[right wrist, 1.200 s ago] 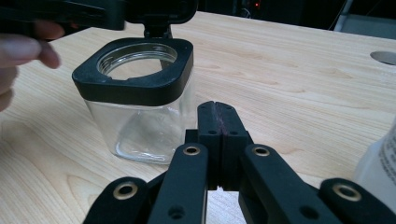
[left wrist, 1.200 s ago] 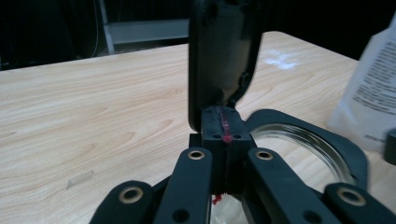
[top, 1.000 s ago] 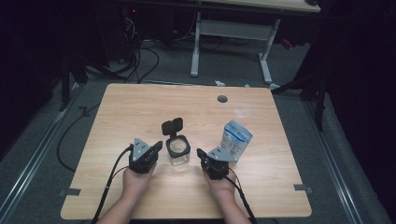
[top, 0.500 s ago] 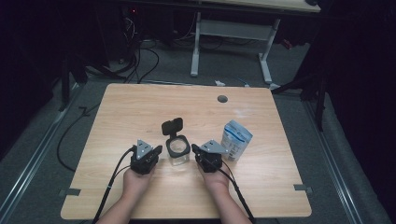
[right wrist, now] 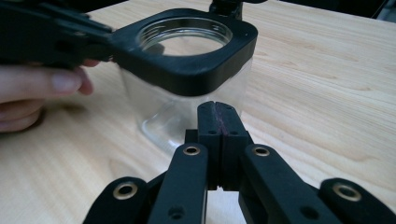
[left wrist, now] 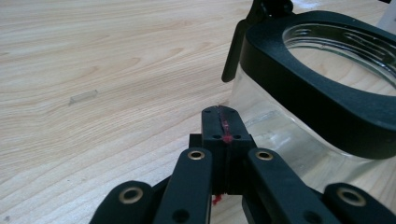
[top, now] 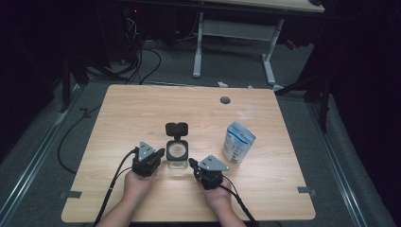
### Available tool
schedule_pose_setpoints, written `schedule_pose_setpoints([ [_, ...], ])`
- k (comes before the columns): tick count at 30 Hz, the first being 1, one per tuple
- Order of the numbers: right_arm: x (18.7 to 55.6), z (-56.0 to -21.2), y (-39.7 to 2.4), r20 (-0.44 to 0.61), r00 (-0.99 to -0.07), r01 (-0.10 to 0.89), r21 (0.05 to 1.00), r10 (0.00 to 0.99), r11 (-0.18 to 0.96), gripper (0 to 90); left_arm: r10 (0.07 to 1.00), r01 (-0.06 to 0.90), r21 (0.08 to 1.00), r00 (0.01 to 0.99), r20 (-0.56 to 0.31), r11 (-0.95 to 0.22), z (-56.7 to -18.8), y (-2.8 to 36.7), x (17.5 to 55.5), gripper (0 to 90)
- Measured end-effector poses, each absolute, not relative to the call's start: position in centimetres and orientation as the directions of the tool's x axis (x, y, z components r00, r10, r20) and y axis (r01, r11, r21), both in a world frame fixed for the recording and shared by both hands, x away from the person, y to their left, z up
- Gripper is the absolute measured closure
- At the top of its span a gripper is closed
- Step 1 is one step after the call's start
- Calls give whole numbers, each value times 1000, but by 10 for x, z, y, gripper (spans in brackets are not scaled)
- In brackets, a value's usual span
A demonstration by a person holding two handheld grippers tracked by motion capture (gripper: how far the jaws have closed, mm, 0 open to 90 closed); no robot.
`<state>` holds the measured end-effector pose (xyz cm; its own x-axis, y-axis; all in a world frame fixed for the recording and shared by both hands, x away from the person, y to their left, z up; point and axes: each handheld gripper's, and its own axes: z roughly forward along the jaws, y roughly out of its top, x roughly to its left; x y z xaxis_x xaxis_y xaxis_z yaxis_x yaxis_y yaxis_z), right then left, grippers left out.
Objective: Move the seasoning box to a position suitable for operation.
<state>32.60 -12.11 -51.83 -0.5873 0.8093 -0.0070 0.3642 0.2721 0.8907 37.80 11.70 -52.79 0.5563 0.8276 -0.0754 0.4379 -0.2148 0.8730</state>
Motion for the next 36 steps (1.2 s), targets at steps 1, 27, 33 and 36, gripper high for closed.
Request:
schedule_pose_setpoints([
  [1,322,-518,-125,-12,-586,358,893,810,272,899,826,436,873,559,-74,-216,-528,116,378,900],
  [27,289,-523,-208,24,-474,399,897,880,190,767,799,400,879,600,-37,-259,-523,105,365,781],
  [33,282,-523,-237,18,-445,403,897,895,182,686,796,389,870,605,6,-303,-521,148,344,572],
  [36,278,-522,-251,21,-414,409,897,910,166,635,794,372,868,606,41,-329,-520,167,333,503],
])
